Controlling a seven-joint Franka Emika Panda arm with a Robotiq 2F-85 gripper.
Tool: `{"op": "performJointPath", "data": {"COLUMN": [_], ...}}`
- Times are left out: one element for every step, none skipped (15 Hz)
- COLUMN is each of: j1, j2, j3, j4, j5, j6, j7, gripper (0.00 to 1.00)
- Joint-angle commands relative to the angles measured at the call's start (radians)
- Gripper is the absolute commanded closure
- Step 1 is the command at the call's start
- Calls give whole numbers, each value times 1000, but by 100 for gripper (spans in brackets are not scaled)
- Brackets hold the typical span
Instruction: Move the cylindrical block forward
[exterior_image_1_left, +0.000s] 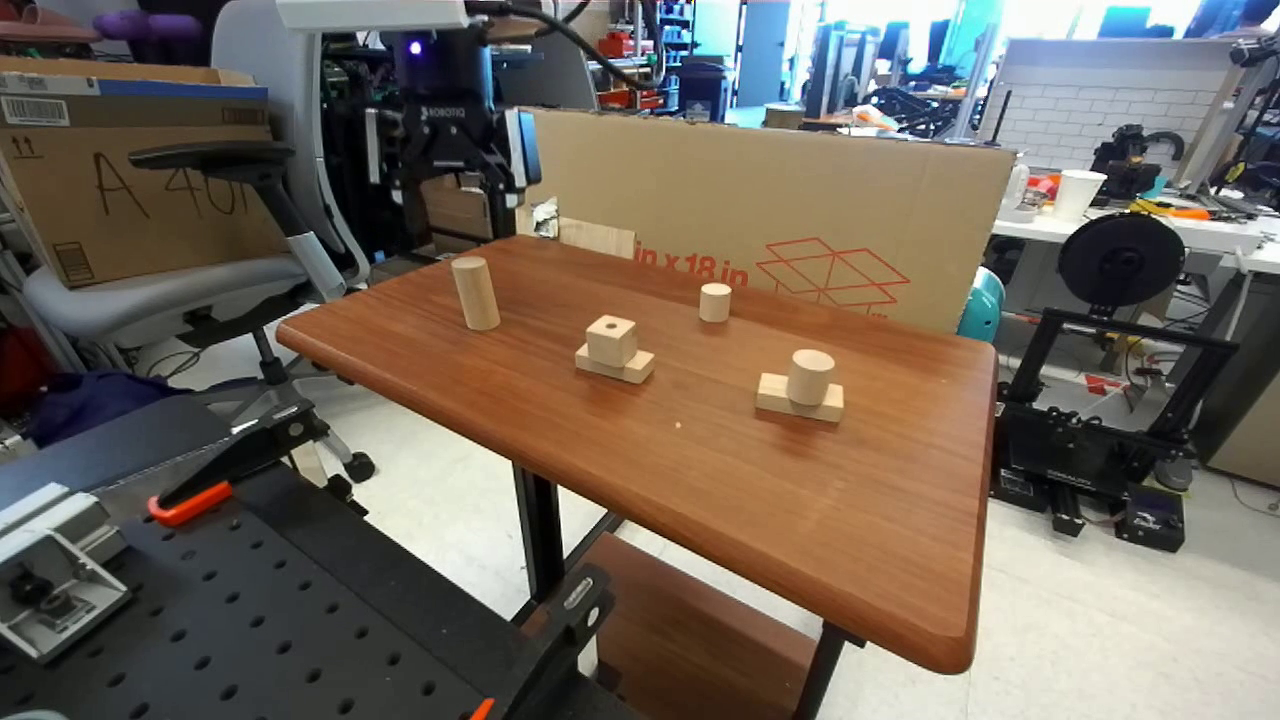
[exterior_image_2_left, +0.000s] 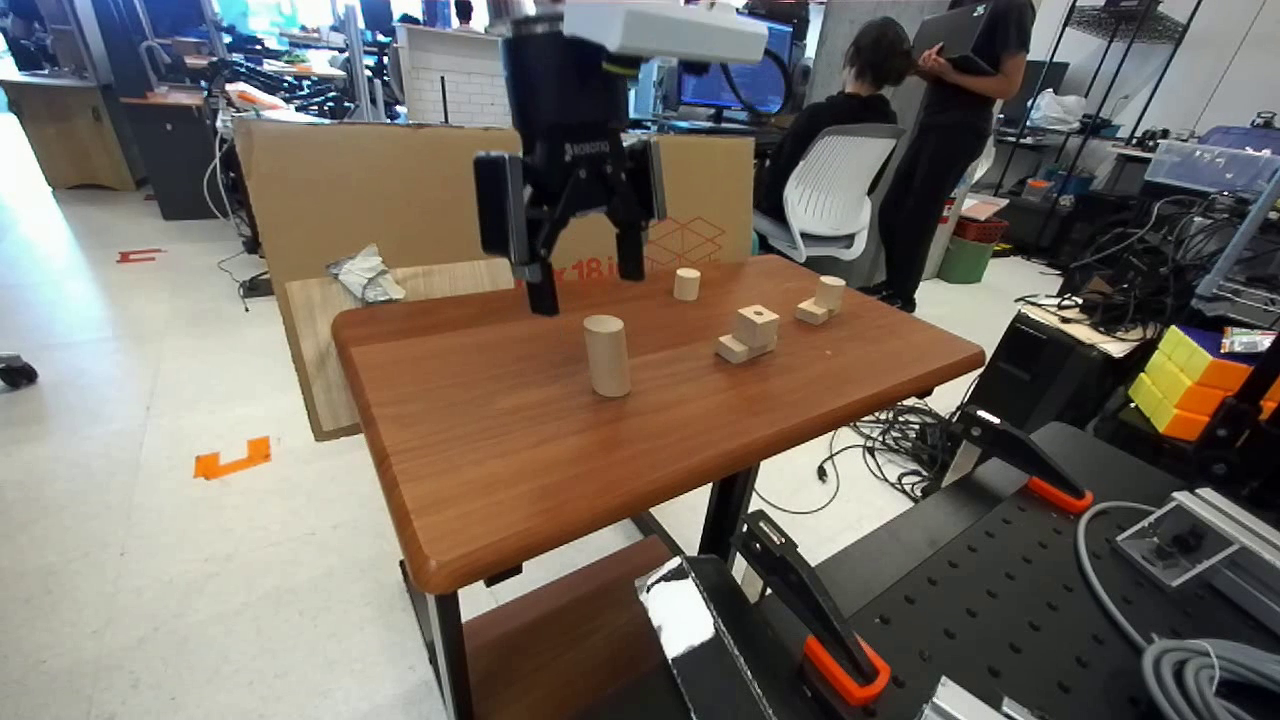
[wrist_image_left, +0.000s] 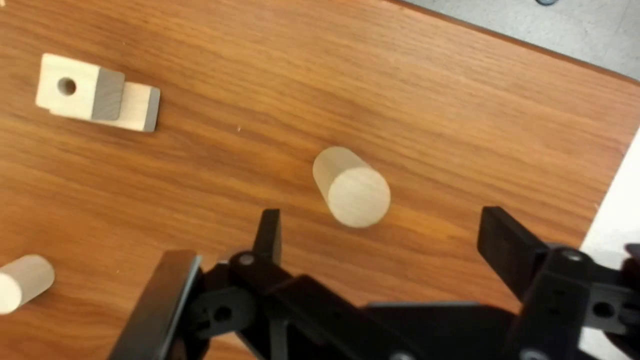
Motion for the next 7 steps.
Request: {"op": "performJointPath", "data": {"j1": [-15, -22, -11, -16, -20, -23, -23], "j2": [-117, -143, -82, -110, -130, -139, -140], "j3": [7, 2, 5, 5, 5, 5, 5], "j4": [11, 22, 24, 29, 30, 30, 29], "j5": [29, 39, 12, 15, 17, 18, 18], "j6": [-7, -23, -4, -8, -10, -12, -12], "j7": [18, 28, 14, 17, 18, 18, 19], "gripper": [0, 0, 0, 0, 0, 0, 0]}}
